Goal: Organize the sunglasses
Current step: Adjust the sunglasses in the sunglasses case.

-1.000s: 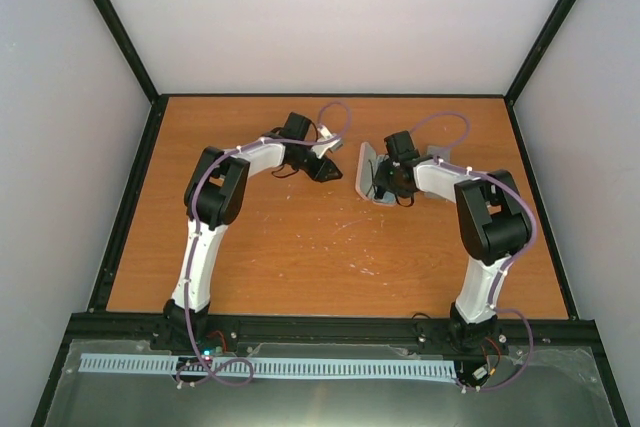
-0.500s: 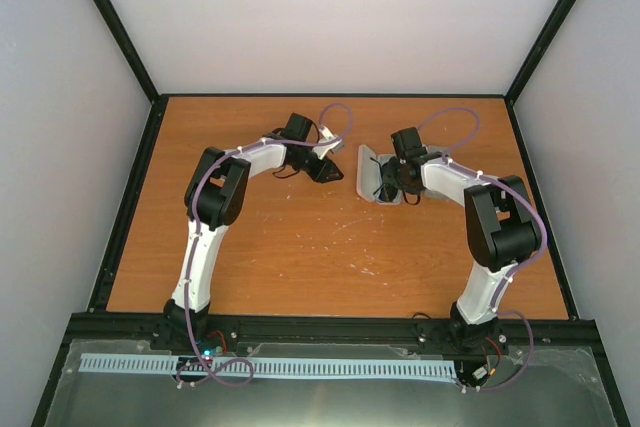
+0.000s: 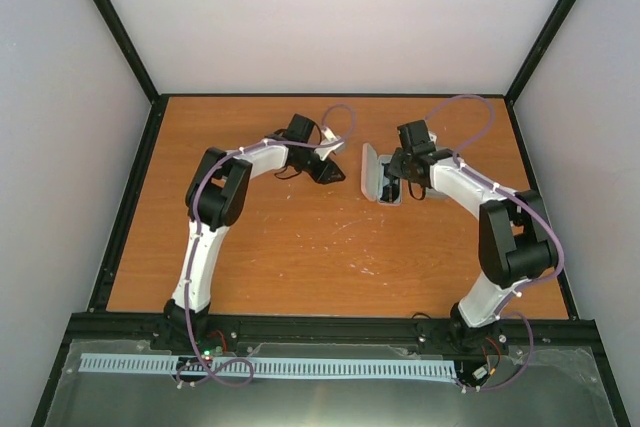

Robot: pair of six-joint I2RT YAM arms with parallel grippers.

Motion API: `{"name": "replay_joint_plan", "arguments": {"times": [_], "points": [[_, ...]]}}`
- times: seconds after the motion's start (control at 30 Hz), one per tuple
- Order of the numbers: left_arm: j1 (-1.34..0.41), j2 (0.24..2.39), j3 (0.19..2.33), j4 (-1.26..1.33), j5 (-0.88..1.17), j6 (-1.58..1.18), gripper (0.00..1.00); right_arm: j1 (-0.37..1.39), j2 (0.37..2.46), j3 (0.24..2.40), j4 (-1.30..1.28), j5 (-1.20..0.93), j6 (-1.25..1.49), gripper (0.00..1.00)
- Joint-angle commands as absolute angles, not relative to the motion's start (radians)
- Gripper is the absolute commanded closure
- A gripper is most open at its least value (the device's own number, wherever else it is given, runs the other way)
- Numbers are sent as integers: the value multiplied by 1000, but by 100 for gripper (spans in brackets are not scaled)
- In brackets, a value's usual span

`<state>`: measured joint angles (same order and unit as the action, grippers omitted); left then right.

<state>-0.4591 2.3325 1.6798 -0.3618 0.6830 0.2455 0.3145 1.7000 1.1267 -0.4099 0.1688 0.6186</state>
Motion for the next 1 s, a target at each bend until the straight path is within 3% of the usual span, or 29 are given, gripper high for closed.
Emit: {"name": "replay_joint_plan", "arguments": {"times": [0.0, 0.07, 0.43, 0.53, 0.73, 0.97], "points": [[-484, 2301, 1675, -367, 676, 262, 66, 311, 1679, 1124, -349, 132, 600, 91], [-490, 2302, 1679, -366, 676, 261, 66, 310, 1701, 1117, -330, 71, 601, 97], [-516, 2304, 1697, -370, 669, 261, 67, 304, 1832, 1114, -325, -86, 612, 97], [-519, 2304, 1707, -377, 664, 265, 66, 300, 1797, 1083, -298, -69, 611, 97], [-521, 2306, 1719, -383, 658, 264, 66, 279, 1667, 1020, -232, -26, 600, 81], [-522, 2304, 1731, -390, 643, 272, 67, 192, 1618, 943, -189, -20, 614, 88]]}}
